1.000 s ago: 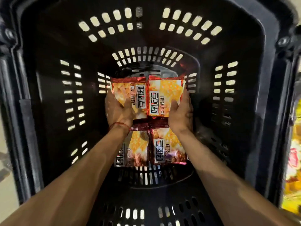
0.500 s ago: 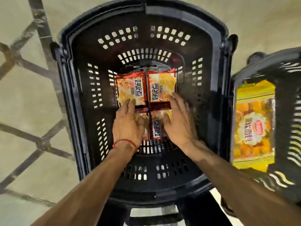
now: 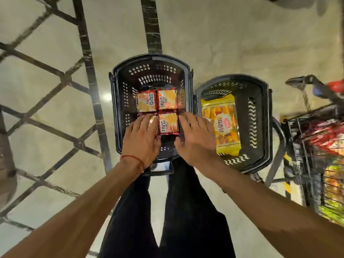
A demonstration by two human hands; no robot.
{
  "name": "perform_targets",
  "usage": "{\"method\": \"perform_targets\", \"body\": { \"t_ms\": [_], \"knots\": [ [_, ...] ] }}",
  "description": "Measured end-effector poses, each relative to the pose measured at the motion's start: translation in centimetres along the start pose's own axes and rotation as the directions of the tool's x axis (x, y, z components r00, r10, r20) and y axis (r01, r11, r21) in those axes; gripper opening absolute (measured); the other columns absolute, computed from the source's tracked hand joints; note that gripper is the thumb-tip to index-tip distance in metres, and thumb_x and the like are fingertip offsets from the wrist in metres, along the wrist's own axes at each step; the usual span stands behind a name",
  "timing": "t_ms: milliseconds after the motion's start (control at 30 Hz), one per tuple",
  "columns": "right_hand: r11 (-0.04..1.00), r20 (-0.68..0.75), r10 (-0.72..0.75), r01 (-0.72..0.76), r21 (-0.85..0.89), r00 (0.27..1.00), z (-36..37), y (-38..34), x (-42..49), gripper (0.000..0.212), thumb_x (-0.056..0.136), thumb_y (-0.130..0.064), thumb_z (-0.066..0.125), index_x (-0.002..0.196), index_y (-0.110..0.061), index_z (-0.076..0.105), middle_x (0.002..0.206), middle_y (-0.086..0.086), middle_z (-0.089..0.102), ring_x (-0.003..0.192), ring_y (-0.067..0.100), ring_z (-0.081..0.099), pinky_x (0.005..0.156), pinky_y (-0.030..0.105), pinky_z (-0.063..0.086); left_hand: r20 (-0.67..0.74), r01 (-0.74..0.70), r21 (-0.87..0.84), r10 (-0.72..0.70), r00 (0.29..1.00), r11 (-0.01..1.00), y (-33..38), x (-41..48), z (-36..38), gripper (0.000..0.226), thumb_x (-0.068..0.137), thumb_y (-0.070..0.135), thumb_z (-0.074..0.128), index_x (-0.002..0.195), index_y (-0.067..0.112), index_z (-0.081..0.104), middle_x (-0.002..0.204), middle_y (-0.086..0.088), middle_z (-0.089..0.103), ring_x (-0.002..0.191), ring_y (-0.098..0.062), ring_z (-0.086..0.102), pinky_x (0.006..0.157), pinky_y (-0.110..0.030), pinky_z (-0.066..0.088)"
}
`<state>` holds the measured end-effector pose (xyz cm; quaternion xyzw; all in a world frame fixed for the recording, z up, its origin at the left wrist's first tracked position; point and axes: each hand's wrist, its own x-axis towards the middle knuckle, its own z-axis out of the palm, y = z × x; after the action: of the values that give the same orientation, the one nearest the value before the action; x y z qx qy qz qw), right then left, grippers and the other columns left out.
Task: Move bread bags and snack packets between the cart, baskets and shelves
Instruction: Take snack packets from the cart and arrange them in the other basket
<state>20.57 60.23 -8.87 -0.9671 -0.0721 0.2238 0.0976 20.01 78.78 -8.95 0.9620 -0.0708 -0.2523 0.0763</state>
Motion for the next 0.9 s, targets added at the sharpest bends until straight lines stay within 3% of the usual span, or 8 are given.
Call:
{"method": "perform_targets", "body": {
  "t_ms": [133, 233, 400, 567, 900],
  "knots": [
    [1.000, -0.020, 0.012, -0.013, -0.016, 1.000, -3.4, -0.7, -5.5, 0.074, 0.089, -0.048, 0.058, 0.155, -0.017, 0.044, 0.158, 0.008, 0.045, 0.147, 0.029, 0.038, 0.121, 0.052, 0.031, -0.051, -0.026, 0.072, 0.029, 0.998, 0.997, 2.6, -5.2, -2.7, 0.064, 0.099, 0.042, 0.052, 0.155, 0.016, 0.036, 0.158, -0.012, 0.041, 0.145, -0.034, 0.038, 0.118, -0.052, 0.032],
    [0.998, -0.088, 0.042, -0.047, -0.052, 0.995, -4.7, -1.0, -10.0, 0.073, 0.090, -0.049, 0.059, 0.155, -0.017, 0.046, 0.160, 0.009, 0.044, 0.149, 0.031, 0.037, 0.123, 0.054, 0.029, -0.069, -0.120, 0.140, 0.131, 0.989, 0.983, 4.3, -8.7, -4.2, 0.064, 0.099, 0.045, 0.050, 0.155, 0.016, 0.036, 0.162, -0.011, 0.035, 0.149, -0.033, 0.033, 0.120, -0.051, 0.030],
    [0.983, -0.207, 0.140, -0.162, -0.091, 0.968, -6.1, -0.5, -17.4, 0.073, 0.094, -0.052, 0.037, 0.159, -0.019, 0.040, 0.165, 0.009, 0.038, 0.155, 0.031, 0.030, 0.128, 0.052, 0.021, -0.139, -0.264, 0.188, 0.292, 0.946, 0.946, 6.8, -13.7, -5.2, 0.062, 0.098, 0.044, 0.055, 0.152, 0.017, 0.042, 0.161, -0.011, 0.038, 0.147, -0.034, 0.037, 0.116, -0.053, 0.038],
    [0.959, -0.355, 0.268, -0.284, 0.006, 0.896, -6.4, 1.3, -26.2, 0.077, 0.097, -0.050, 0.051, 0.164, -0.024, 0.027, 0.169, 0.004, 0.032, 0.156, 0.028, 0.026, 0.127, 0.052, 0.021, -0.127, -0.391, 0.253, 0.431, 0.893, 0.885, 9.7, -17.9, -5.9, 0.065, 0.097, 0.048, 0.052, 0.153, 0.017, 0.043, 0.164, -0.013, 0.033, 0.148, -0.037, 0.034, 0.117, -0.055, 0.034],
    [0.871, -0.494, 0.416, -0.490, -0.024, 0.763, -6.2, 8.7, -40.4, 0.073, 0.096, -0.056, 0.046, 0.159, -0.019, 0.042, 0.165, 0.007, 0.040, 0.153, 0.033, 0.031, 0.125, 0.058, 0.022, -0.025, -0.613, 0.426, 0.686, 0.728, 0.665, 21.9, -23.4, -5.6, 0.072, 0.098, 0.059, 0.041, 0.159, 0.022, 0.031, 0.162, -0.011, 0.037, 0.151, -0.037, 0.030, 0.123, -0.057, 0.023]
  ]
}}
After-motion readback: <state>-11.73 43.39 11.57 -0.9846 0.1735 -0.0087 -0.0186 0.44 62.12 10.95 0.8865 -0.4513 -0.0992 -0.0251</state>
